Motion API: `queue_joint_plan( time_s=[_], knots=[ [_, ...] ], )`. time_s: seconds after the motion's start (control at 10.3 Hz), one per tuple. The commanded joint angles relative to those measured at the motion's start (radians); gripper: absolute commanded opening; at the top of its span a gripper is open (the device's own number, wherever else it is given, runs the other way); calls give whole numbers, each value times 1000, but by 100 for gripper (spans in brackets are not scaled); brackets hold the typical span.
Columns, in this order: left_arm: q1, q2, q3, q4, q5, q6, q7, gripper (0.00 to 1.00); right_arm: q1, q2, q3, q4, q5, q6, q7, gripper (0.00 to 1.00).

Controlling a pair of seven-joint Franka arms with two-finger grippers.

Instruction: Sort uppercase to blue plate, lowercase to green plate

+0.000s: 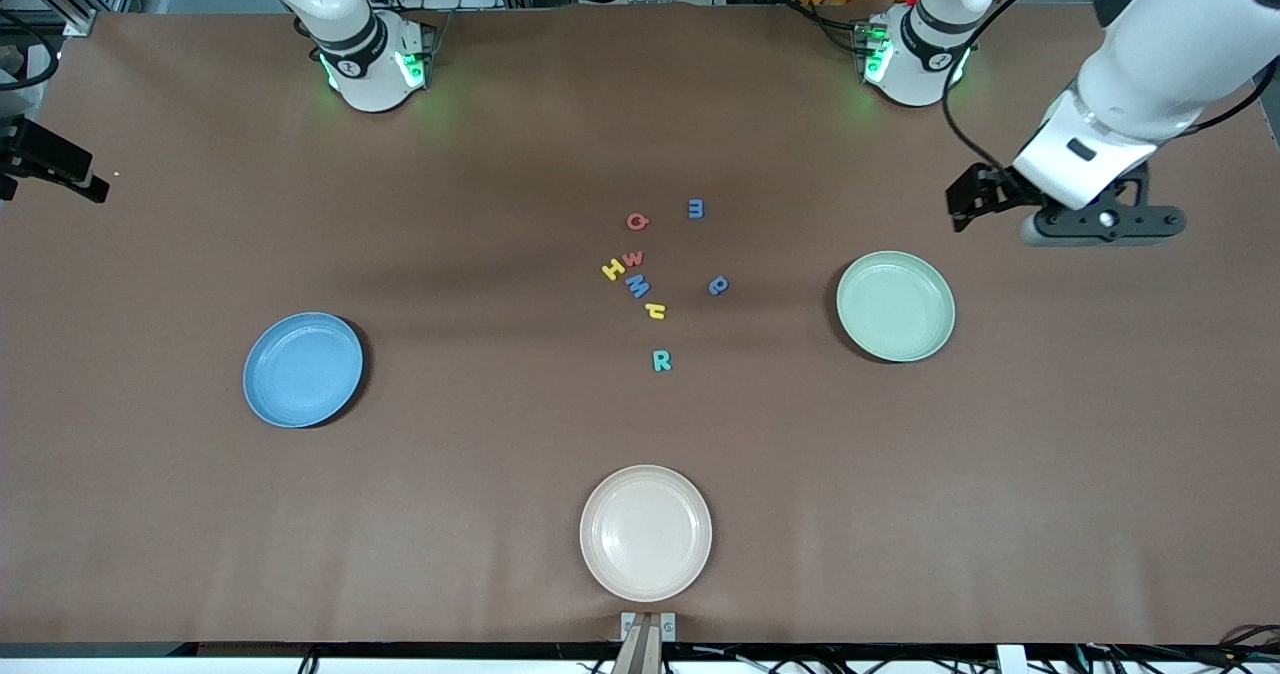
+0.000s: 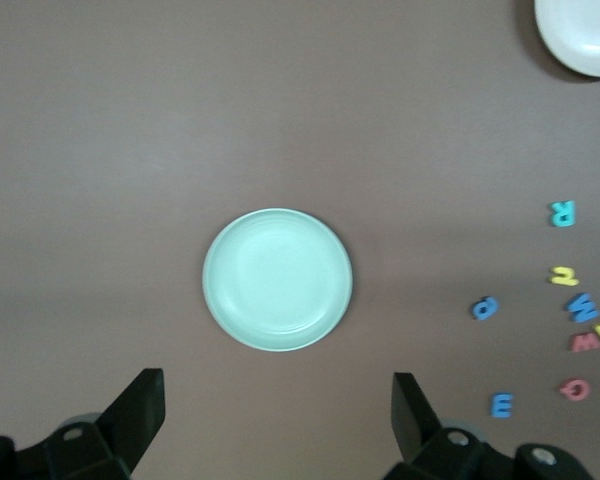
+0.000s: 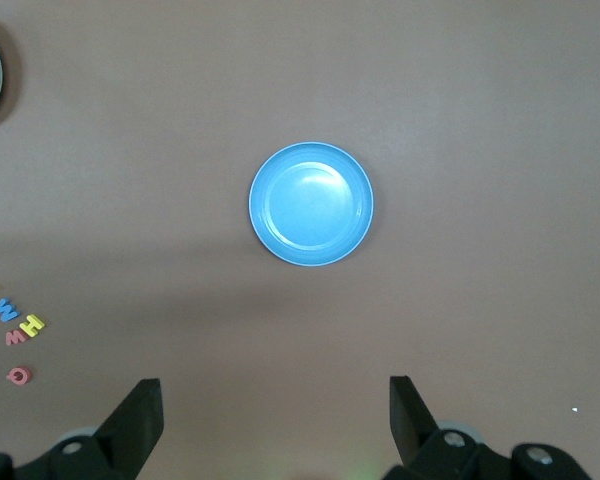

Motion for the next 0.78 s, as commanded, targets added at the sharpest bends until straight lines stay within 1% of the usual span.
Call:
queue_joint_plan(
  time_s=[0.0, 0.1, 0.29, 0.68],
  knots=[
    [-5, 65, -49, -1, -34, 65, -82, 100, -9, -1, 6, 12, 9, -11, 2, 100],
    [-14, 94, -63, -2, -34, 100, -124, 100, -9, -1, 6, 13, 6, -11, 2, 100],
    [-51, 151, -69, 1, -31, 162, -210, 100, -9, -1, 4, 12, 6, -11, 2, 100],
    [-78, 217, -69, 1, -27, 233, -241, 100, -9, -1, 4, 12, 5, -11, 2, 100]
  ],
)
